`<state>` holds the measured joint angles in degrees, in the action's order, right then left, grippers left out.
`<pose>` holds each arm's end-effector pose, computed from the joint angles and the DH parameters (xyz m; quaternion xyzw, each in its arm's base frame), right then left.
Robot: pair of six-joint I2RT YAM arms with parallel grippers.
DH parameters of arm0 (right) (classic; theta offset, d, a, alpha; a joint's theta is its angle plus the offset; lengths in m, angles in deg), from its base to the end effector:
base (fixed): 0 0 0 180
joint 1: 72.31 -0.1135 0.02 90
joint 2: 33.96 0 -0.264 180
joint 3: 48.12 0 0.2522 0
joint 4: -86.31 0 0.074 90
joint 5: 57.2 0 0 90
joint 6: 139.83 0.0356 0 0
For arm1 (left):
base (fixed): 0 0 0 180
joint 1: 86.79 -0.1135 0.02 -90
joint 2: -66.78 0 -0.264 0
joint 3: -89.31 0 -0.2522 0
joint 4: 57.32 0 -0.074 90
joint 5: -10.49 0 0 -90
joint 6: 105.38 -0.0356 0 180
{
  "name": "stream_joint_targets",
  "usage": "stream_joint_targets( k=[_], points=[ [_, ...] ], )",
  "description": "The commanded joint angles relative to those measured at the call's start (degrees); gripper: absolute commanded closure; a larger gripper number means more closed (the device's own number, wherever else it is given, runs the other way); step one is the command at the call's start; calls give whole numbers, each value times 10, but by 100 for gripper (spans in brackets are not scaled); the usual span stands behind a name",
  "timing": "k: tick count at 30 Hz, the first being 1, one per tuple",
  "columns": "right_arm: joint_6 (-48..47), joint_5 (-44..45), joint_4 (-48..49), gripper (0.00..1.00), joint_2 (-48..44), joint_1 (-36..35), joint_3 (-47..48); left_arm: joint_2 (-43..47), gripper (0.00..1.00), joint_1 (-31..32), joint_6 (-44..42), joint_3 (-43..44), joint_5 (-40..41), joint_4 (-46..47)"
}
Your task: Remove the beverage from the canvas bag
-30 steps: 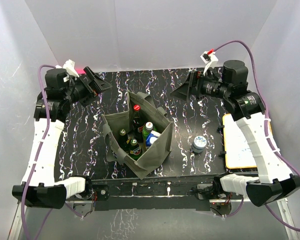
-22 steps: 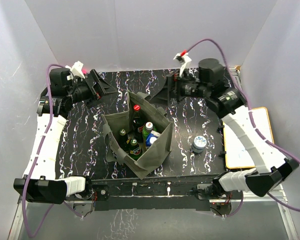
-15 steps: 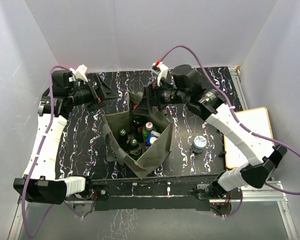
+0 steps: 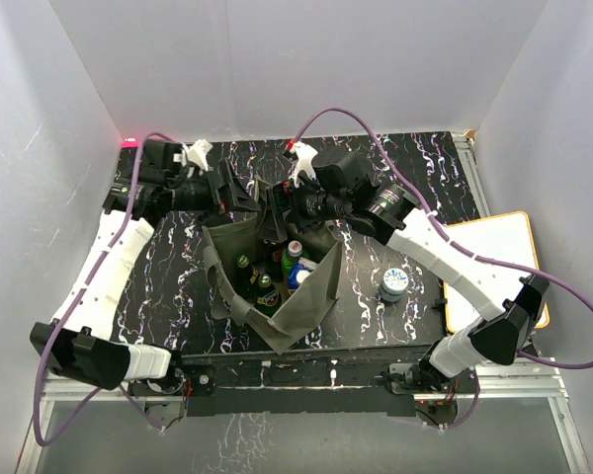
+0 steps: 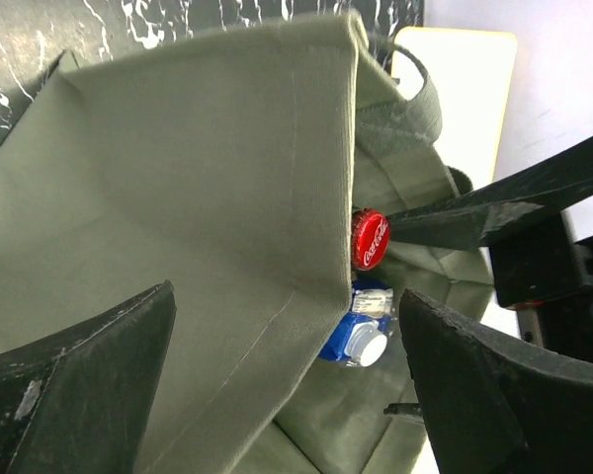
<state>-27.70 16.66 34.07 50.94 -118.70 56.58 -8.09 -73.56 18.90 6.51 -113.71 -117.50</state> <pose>0.2171 0.2422 0.4038 -0.2484 0.8342 0.3700 0.3247 0.2544 -0.0804 0.4007 -0.0297 0.8677 -0.4110 0.2781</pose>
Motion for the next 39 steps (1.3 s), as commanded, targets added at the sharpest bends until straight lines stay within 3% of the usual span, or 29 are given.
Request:
stream_joint_targets(
  k=[1, 11, 16, 21, 24, 31, 39],
  points=[
    [-18, 45, 16, 3, -12, -1, 3, 1, 8, 53, -10, 35, 79, -46],
    [-20, 59, 14, 2, -37, 0, -32, 8, 13, 155, -68, 57, 246, -133],
    [-21, 54, 18, 2, -36, -1, -37, 5, 13, 157, -90, 56, 288, -169],
    [-20, 31, 30, 2, -23, -1, -31, -11, 20, 157, -70, 63, 329, -185],
    [-22, 22, 35, 2, -15, -1, -27, -9, 27, 158, -49, 65, 349, -177],
    [-40, 34, 33, 2, 2, -1, -13, -13, 54, 157, -3, 73, 371, -170],
    [-64, 50, 25, 3, 18, -1, -3, -13, 77, 157, -9, 83, 399, -178]
  ],
)
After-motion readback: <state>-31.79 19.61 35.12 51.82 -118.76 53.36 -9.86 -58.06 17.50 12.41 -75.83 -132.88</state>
